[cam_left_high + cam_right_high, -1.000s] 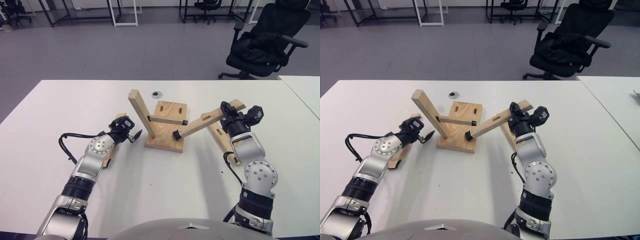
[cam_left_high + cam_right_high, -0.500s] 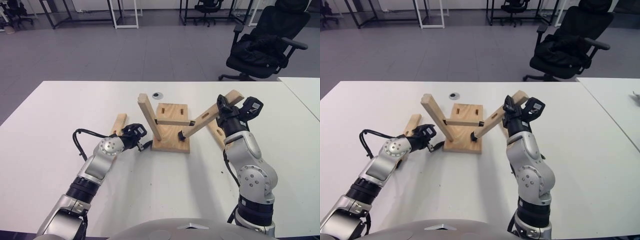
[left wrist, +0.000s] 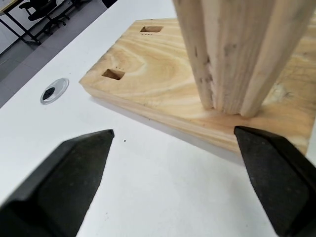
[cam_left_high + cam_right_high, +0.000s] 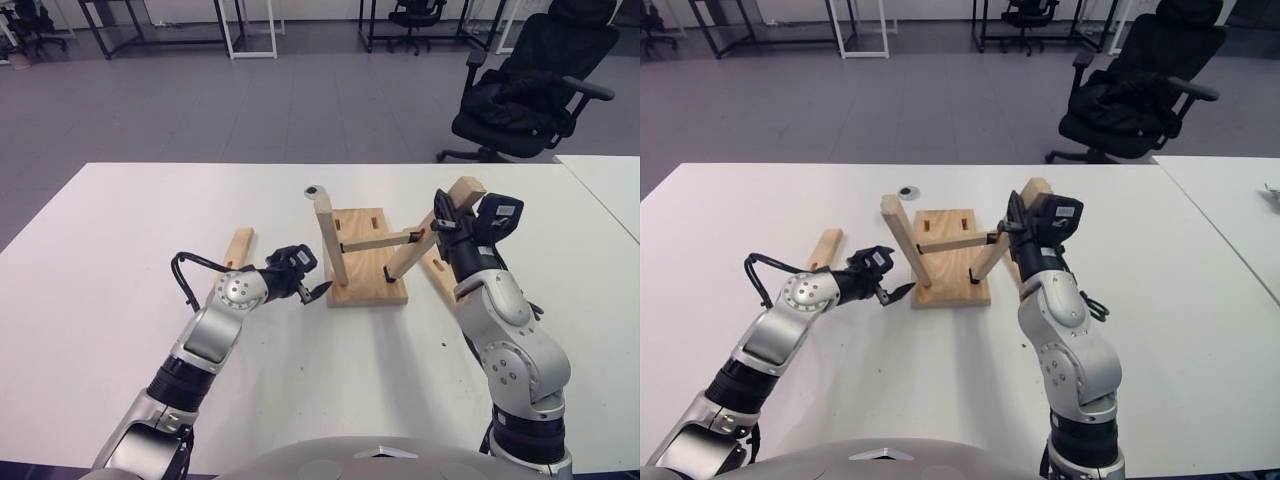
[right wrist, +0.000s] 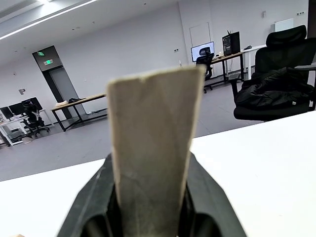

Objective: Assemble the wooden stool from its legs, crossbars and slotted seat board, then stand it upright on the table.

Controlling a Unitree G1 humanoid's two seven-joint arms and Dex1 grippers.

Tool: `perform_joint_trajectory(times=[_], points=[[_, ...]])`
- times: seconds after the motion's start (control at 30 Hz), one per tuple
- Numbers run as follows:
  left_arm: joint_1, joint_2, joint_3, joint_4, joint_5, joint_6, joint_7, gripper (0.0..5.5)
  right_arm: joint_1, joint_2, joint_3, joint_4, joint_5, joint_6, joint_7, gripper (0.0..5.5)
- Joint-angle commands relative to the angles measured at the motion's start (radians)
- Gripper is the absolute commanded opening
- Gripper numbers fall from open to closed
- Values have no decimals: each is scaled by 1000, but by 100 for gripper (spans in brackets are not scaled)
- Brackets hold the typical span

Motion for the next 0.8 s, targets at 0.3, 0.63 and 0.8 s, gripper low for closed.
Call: perform_joint_trajectory(times=[0.3, 0.63, 0.8], points=[[-42, -10, 27, -137, -28, 103, 7, 449, 92, -87, 110, 76, -171, 42, 99, 103], [-37, -210, -8, -287, -16, 337, 209, 449, 37, -87, 114, 32, -89, 106, 255, 241], [-85, -230, -22, -281, -20, 334, 244, 449, 7, -90, 120, 24, -40, 113, 344, 241]])
